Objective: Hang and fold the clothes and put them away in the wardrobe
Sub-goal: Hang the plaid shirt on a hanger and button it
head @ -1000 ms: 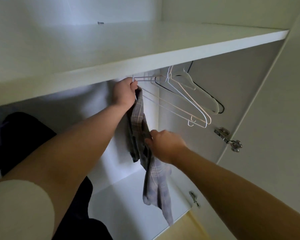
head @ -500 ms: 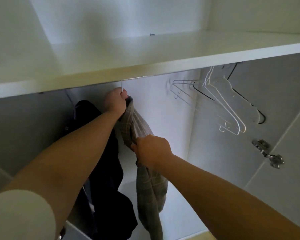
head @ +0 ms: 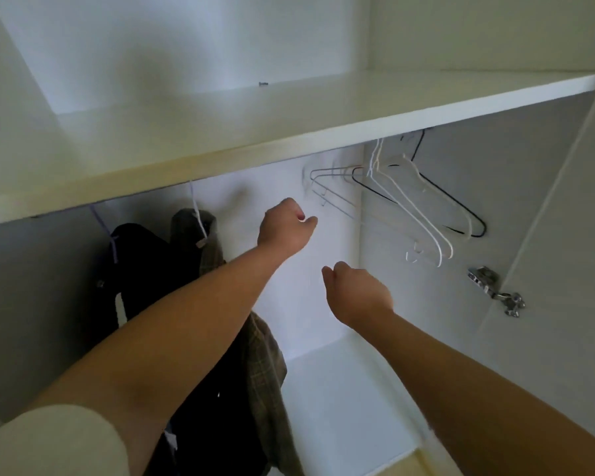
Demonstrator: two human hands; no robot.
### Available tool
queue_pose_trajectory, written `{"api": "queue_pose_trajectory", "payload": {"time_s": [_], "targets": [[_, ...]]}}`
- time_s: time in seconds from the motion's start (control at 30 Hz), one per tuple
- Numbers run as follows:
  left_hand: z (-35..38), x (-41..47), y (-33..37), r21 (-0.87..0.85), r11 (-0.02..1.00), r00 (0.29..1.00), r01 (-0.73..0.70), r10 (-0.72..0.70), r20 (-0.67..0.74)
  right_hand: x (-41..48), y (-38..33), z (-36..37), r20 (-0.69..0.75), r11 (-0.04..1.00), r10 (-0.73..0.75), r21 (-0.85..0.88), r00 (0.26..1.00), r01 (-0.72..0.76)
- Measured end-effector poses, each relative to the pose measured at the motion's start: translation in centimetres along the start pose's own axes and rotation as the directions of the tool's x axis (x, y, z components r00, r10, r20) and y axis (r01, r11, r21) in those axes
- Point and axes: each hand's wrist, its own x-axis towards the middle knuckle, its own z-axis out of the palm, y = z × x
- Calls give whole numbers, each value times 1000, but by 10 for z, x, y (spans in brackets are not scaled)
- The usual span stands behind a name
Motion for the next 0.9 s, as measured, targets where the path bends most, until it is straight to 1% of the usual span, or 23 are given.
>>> {"api": "queue_pose_trajectory", "payload": {"time_s": [0.07,0.13,0.17,0.23,0.3,0.4,0.47,0.57,0.67,0.73,0.83,0.9], "targets": [[26,11,30,-106,994,985,20,-1,175,2,27,-11,-18,993,115,2,993,-115],[50,21,56,-262,962,960,69,8,281,2,53,-19,-55,980,199,30,978,-198],[62,26,66,-354,927,946,121,0,324,1,64,-23,-70,972,233,52,970,-229],[86,36,85,-503,824,916,262,-48,399,-1,86,-28,-96,953,295,94,951,-287],[106,47,98,-555,744,883,372,-100,458,-3,103,-32,-119,935,349,114,930,-336],[130,61,112,-594,664,849,454,-119,515,-5,122,-36,-156,913,406,120,900,-391],[141,69,120,-620,639,852,455,-109,513,-6,129,-37,-182,901,432,135,883,-413],[151,78,129,-628,673,890,390,-99,445,-7,132,-39,-216,891,453,143,865,-431],[158,82,131,-631,722,940,284,-82,330,-4,133,-42,-241,887,461,146,854,-438],[156,77,131,-657,707,953,260,-77,294,-1,132,-45,-263,888,460,159,848,-432],[147,66,131,-657,722,970,218,-85,229,3,128,-51,-332,897,440,195,834,-396],[140,53,130,-712,669,973,214,-82,215,4,124,-55,-410,901,434,219,802,-376]]}}
